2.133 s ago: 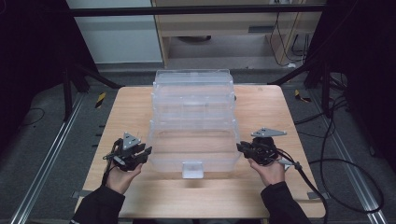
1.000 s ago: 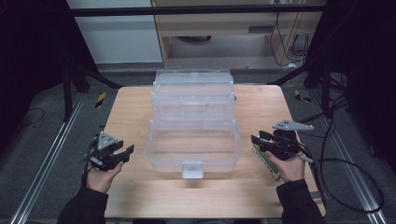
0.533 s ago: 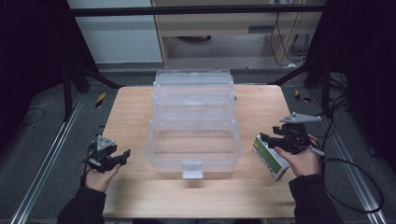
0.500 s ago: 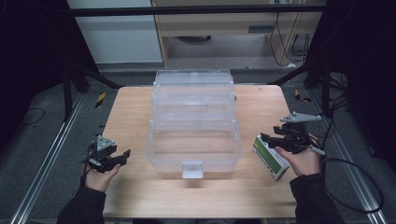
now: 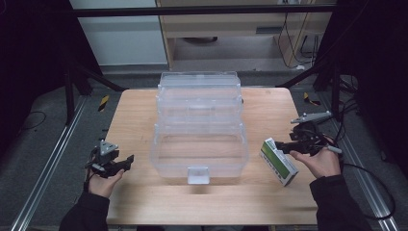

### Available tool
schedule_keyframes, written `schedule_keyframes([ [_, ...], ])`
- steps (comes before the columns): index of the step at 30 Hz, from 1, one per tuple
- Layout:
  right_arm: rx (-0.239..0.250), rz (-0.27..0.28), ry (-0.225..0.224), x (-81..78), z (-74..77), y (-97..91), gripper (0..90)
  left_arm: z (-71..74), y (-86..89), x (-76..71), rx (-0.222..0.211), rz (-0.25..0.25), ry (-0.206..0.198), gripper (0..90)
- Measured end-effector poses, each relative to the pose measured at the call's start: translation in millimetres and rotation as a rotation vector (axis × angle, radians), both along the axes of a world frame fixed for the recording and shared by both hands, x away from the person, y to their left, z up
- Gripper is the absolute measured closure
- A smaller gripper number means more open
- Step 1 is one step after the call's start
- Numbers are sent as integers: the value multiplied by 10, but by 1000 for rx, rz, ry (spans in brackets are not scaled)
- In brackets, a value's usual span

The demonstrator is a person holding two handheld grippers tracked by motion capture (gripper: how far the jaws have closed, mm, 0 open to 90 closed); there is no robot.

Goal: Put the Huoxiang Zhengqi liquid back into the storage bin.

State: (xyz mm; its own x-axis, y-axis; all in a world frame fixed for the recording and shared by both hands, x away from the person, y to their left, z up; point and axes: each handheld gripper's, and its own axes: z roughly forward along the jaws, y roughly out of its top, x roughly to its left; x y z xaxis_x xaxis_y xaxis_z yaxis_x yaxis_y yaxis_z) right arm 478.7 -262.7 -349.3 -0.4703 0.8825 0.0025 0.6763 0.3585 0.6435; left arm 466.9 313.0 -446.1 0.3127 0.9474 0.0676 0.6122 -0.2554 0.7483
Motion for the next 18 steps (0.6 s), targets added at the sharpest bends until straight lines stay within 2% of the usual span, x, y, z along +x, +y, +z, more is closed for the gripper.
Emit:
schedule_keyframes([
  [8,-21,27,62,35,-42,43,382,-6,9,2,1,5,2,369],
  [18,-99,66,138,90,-110,106,422,-14,-4,5,6,2,10,368],
])
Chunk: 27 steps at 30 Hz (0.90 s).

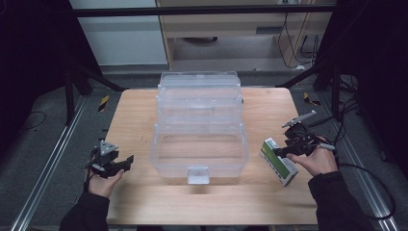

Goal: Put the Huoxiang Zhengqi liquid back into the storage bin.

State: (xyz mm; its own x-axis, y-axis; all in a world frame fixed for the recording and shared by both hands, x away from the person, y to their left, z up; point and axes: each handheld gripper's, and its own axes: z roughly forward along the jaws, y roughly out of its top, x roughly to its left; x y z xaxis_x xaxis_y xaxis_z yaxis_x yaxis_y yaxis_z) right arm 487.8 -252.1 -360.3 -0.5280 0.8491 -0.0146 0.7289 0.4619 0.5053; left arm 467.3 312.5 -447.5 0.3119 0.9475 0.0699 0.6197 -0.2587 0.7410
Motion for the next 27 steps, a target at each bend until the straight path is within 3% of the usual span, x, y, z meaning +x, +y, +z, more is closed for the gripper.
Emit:
schedule_keyframes([
  [17,-71,28,114,89,-140,-6,500,-20,-16,0,9,-9,11,371],
  [27,-89,35,141,112,-207,-8,537,-31,-20,6,10,-12,17,371],
])
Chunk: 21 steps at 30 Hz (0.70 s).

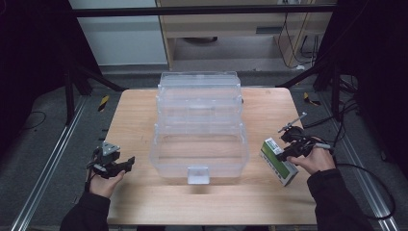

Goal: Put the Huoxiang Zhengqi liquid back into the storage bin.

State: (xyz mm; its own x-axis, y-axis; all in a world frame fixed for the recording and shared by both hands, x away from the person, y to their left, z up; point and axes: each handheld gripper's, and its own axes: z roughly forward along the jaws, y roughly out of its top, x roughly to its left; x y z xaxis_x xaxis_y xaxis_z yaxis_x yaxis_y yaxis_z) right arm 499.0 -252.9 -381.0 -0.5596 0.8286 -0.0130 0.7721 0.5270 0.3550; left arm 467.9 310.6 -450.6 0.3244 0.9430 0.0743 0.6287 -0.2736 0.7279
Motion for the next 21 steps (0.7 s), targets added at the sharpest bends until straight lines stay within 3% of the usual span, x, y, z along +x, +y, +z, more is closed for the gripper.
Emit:
schedule_keyframes([
  [21,-32,3,50,53,-95,23,582,-15,-13,3,6,-5,9,371],
])
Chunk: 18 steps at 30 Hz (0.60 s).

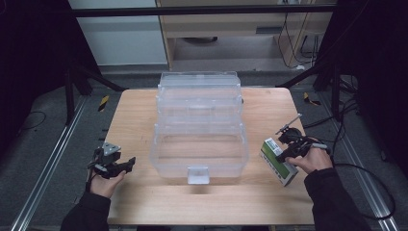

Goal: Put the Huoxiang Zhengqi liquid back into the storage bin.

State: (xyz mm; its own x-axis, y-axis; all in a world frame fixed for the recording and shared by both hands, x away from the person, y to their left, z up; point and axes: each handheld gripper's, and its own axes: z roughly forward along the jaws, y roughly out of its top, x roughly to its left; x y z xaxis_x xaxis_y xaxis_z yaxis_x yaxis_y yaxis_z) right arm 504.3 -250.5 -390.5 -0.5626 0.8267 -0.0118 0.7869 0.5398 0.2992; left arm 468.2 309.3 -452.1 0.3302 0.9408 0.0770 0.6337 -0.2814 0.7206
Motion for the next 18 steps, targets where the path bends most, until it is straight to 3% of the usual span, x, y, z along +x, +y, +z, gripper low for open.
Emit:
schedule_keyframes([
  [12,-5,13,-29,97,-21,64,556,-9,-5,2,3,-2,2,371],
  [18,-12,15,-23,166,-9,99,564,-5,-2,2,2,-2,1,371],
])
